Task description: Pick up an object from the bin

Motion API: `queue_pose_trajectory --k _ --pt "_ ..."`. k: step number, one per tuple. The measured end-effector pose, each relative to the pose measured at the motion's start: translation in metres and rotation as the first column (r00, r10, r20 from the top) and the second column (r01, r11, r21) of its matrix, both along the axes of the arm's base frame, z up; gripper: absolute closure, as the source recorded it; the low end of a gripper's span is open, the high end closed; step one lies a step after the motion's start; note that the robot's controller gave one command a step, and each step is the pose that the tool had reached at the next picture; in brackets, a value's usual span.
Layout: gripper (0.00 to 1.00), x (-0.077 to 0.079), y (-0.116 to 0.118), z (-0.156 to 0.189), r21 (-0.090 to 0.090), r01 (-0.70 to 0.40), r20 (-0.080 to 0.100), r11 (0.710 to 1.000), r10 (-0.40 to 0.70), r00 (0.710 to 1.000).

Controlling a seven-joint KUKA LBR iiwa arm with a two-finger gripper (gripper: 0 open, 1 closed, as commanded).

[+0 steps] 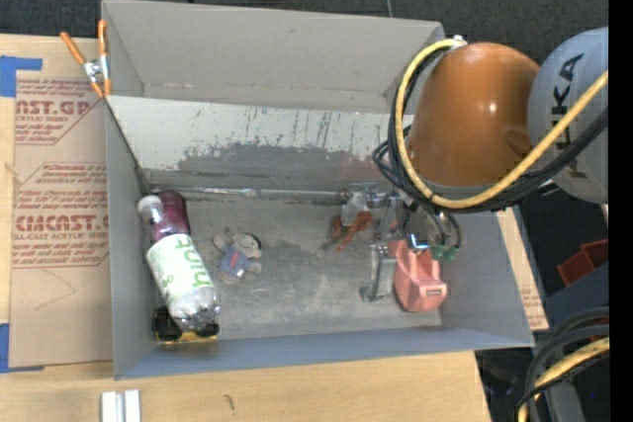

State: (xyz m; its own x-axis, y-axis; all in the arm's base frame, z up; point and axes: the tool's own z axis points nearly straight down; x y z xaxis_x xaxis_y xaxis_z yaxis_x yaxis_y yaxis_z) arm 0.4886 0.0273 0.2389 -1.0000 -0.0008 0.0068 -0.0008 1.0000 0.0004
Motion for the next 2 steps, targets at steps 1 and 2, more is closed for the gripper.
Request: queue_pose_trajectory --k 1,2 --pt "0.00 0.001 0.000 0.004 0.000 0.001 0.008 1.000 -0.001 1.000" --pt "0.00 0.040 -0.027 -0.072 -0.001 -0.094 0.014 0.996 0.094 0.995"
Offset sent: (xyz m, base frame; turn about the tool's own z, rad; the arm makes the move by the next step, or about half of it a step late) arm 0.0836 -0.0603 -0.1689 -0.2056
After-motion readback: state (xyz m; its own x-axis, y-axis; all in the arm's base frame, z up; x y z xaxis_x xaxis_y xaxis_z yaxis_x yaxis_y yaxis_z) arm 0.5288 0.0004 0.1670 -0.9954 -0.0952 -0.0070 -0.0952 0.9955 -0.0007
